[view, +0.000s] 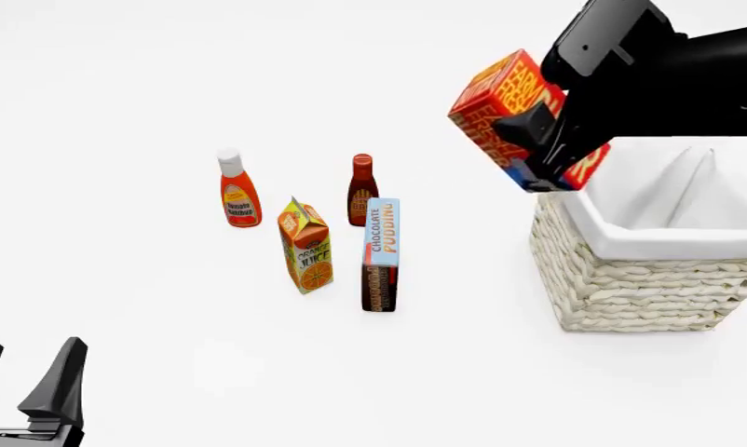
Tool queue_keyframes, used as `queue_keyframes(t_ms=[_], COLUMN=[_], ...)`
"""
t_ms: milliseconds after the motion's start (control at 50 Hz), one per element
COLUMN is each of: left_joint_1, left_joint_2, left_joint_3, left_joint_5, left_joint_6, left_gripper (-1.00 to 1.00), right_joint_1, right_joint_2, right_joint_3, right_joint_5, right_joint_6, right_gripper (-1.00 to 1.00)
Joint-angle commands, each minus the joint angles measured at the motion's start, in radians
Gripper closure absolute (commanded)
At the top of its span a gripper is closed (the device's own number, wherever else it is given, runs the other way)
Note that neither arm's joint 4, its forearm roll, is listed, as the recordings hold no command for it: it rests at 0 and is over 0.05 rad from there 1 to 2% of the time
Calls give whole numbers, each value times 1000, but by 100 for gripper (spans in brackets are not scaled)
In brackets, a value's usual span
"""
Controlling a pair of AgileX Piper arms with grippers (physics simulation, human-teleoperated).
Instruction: Pick the butter and place it in the basket.
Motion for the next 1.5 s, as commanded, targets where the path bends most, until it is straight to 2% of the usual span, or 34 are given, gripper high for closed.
queue_keyframes(t_ms=[20, 640, 920, 1260, 1440, 1500], left_joint_1=[0, 0, 0, 0, 0, 0], left_joint_2=[0, 0, 0, 0, 0, 0], left_joint_3=[0, 0, 0, 0, 0, 0], left_joint_5=[0, 0, 0, 0, 0, 0], left_joint_6=[0, 0, 0, 0, 0, 0], left_gripper=[-100, -100, -100, -100, -100, -100], right_joint_1=[-23, -124, -179, -242, -265, -290], right_joint_2=[-18, -103, -136, -205, -251, -271], right_joint_3=[-16, -3, 8, 44, 104, 128], right_joint_5=[-7, -8, -36, -85, -141, -164], right_joint_6=[44, 107, 141, 192, 213, 201], right_gripper=[100, 100, 100, 100, 100, 100])
